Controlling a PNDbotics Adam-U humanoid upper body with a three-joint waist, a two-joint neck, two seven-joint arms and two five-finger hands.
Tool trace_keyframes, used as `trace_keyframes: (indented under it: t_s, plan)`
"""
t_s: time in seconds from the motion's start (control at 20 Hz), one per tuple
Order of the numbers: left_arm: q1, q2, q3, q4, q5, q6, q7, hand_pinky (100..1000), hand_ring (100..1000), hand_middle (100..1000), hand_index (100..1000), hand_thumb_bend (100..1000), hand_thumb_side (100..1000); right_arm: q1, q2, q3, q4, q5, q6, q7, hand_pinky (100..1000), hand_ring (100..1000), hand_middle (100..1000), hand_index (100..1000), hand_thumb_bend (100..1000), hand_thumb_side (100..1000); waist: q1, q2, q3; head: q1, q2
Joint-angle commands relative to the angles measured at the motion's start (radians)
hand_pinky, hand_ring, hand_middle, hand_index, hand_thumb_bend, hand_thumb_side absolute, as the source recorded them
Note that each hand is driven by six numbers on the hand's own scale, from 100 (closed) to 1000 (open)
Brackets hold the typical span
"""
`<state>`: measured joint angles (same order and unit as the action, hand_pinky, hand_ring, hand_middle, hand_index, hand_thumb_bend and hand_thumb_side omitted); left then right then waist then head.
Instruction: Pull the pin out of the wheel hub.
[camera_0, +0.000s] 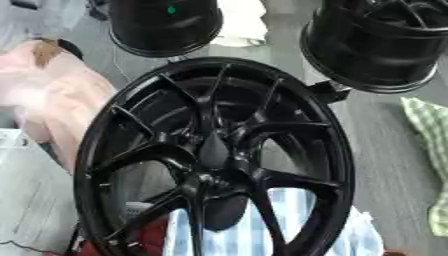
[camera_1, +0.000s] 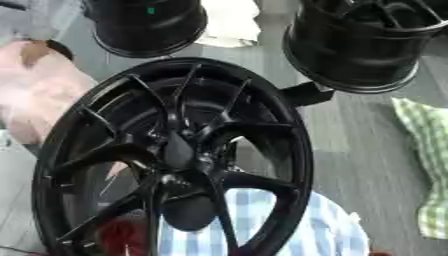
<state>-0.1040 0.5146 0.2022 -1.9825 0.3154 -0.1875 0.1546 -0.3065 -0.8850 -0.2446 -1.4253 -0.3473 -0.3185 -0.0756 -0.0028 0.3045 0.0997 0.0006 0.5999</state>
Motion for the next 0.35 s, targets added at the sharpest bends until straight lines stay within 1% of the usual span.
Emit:
trace_keyframes:
  t_s: [0.05,0.1,0.15,0.25,0.35]
  plan:
    - [-0.04,-0.005,0.018,-0.017,0.003,0.003,0.007,742,719,760,784,143,802,-0.048,0.021,-0.031,-0.078,-0.005,0.027,0.015,940,920,760,835,221,315,0.005,-0.013,0.007,0.002,-0.006]
    - [-0.051,-0.015,0.018,-0.017,0.007,0.009,0.009,742,720,760,784,145,803,-0.064,0.033,-0.029,-0.089,-0.002,0.041,0.029,943,924,763,840,193,325,0.007,-0.013,0.011,0.013,-0.001]
    - [-0.062,-0.025,0.018,-0.017,0.007,0.014,0.008,742,720,760,784,143,803,-0.081,0.045,-0.026,-0.1,0.002,0.051,0.044,944,928,765,844,189,313,0.009,-0.01,0.017,0.024,0.0]
    - [-0.081,-0.041,0.016,-0.017,-0.001,0.024,0.002,743,722,762,787,131,799,-0.11,0.074,-0.023,-0.121,0.009,0.058,0.068,946,931,767,847,213,282,0.008,-0.005,0.028,0.051,-0.005]
    - [-0.098,-0.059,0.017,-0.017,-0.032,0.031,-0.011,744,722,762,788,119,797,-0.131,0.099,-0.023,-0.14,0.014,0.063,0.091,945,930,765,846,228,281,0.005,0.003,0.041,0.082,-0.016]
